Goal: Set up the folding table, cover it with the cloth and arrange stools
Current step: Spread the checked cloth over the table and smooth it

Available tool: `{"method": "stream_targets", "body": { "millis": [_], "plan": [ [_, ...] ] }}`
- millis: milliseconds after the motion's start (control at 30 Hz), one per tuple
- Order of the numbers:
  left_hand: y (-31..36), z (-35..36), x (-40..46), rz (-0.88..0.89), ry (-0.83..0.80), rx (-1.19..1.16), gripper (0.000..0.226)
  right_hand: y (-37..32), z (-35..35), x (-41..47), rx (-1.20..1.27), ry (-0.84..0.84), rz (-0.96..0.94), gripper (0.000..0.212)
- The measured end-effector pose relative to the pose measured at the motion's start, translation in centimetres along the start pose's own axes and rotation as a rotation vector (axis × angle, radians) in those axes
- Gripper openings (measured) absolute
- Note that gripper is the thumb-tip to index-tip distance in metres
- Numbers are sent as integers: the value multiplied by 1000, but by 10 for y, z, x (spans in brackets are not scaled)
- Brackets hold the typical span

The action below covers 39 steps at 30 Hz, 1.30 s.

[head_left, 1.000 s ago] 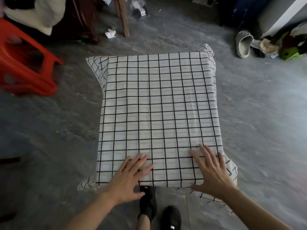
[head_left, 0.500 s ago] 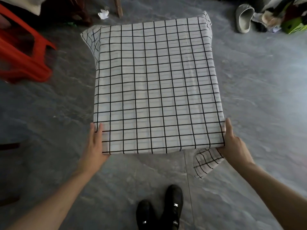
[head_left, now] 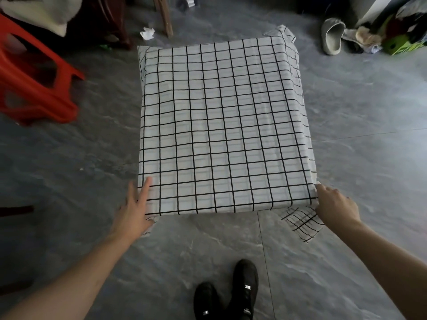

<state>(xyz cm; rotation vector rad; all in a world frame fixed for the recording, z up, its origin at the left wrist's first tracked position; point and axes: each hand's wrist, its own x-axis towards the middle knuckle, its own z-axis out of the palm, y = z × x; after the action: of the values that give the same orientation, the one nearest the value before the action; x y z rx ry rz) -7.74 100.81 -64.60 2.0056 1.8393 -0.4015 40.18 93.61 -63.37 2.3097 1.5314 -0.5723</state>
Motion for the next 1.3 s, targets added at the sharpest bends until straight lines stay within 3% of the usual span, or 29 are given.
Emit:
{"method": "stream_targets", "body": {
  "millis": [100,267,500,700,1067,1300],
  "plan": [
    [8,-26,-9,0,-52,141,136,-14,-17,-13,-50,-48,13,78],
    [51,-102,-26,128,-47,174,113,-49,-87,-50,50,-15,-99,97],
    [159,-224,-79,348,67,135,84,-69,-206,-136,180,77,-157,90],
    [246,-295,-124,533,245,95,73,-37,-284,-199,262,197,-227,84],
    [416,-373,-115,464,242,105,84,131,-397,-169,208,198,-323,83],
    [466,-384,-90,360,271,70,85,167,-453,-104,134,191,-467,82]
  ]
}}
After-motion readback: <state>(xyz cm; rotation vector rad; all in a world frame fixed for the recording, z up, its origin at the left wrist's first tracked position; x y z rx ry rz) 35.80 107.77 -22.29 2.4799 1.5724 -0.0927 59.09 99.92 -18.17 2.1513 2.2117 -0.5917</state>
